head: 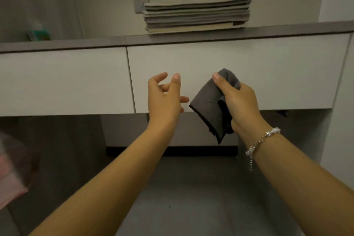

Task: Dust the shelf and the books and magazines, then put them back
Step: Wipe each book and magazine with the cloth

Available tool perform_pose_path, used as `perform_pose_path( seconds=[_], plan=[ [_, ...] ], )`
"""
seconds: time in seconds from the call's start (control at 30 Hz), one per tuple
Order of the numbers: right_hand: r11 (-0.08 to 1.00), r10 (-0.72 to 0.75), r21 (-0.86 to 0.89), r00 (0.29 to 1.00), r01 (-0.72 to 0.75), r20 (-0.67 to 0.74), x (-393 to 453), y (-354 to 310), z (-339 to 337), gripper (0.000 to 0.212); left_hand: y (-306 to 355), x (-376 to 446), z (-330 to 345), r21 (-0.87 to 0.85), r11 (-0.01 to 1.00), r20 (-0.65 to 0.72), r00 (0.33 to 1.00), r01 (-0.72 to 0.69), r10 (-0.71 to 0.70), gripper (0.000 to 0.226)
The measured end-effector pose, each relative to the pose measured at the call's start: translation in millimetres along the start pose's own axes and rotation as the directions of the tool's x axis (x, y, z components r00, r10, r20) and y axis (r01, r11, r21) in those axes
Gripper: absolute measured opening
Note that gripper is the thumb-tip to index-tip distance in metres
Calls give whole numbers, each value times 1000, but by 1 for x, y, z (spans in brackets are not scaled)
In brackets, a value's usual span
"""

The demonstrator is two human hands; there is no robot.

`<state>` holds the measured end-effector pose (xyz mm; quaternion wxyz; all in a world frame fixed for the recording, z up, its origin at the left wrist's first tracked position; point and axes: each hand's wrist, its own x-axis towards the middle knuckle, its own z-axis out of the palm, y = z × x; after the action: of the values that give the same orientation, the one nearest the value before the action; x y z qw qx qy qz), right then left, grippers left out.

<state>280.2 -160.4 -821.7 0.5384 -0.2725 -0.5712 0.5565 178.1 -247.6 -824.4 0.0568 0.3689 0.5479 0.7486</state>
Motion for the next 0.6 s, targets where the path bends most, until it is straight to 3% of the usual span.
perform_pose_path(
  seconds=[0.23,0.37,0.6],
  plan=[
    [974,224,-62,973,-220,60,-27,99,1,18,-103,-55,-31,99,968,56,970,228,-235,17],
    [925,370,-158,912,-345,178,-46,157,-3,25,-164,-91,-53,164,917,26,927,365,-374,12],
    [839,510,-344,829,-421,229,-86,241,-27,26,-238,-154,-89,319,801,93,824,507,-559,13]
  ],
)
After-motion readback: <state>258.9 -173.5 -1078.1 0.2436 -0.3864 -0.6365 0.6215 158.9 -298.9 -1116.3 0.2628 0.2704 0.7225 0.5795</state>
